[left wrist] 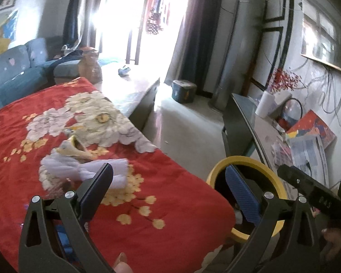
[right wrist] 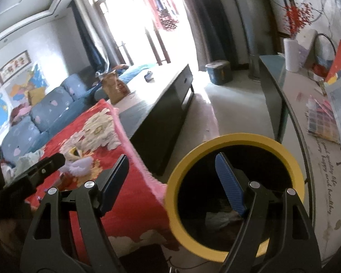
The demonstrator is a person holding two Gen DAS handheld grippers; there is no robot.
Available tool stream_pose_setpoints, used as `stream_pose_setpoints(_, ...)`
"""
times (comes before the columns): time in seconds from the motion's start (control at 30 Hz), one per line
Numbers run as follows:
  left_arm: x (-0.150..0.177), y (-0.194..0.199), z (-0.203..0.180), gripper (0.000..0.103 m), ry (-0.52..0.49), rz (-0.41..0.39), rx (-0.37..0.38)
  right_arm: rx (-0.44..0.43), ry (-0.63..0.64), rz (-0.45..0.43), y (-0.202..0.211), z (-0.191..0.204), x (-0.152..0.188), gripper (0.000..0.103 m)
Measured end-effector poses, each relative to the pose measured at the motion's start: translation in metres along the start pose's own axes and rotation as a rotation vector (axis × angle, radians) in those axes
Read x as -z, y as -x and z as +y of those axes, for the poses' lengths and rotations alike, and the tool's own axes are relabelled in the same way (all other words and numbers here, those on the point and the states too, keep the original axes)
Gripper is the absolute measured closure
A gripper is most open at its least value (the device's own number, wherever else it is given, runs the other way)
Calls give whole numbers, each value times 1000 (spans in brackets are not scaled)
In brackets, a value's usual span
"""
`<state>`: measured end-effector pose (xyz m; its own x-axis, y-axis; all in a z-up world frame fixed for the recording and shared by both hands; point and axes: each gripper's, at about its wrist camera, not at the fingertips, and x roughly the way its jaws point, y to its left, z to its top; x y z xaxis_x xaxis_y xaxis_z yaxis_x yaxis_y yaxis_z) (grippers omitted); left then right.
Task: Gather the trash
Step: 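Move both grippers back over the remaining wrappers on the bedspread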
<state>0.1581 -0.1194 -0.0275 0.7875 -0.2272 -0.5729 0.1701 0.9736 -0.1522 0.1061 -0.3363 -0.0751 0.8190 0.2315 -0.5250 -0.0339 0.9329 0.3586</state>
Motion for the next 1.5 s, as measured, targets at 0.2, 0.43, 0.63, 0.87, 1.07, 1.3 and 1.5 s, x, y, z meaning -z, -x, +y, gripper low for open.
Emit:
stream_pose_setpoints(0.2,-3,12,21,7,42,-24,-25,-32,53,16,-2,25,4,33)
stream_pose_setpoints(0.43,-2,23,47,7,87,-40,-58,-68,114,36,-4,53,10,33)
stream_pose_setpoints(0.63,-1,32,69,7,122,-51,-85,-90,163,56,-6,73,14,33)
stream_pose_setpoints(0.87,1,41,94,7,161,-59,-112,-115,205,73,-9,95,17,33)
stream_pose_setpoints(1.07,2,48,116,7,194,-66,-139,-144,239,92,-12,114,23,33)
stream_pose_setpoints(1.3,4,56,155,7,245,-51,-182,-186,277,121,-24,139,29,33)
stream_pose_setpoints(1.5,8,61,189,7,259,-14,-200,-216,290,151,-36,156,31,33)
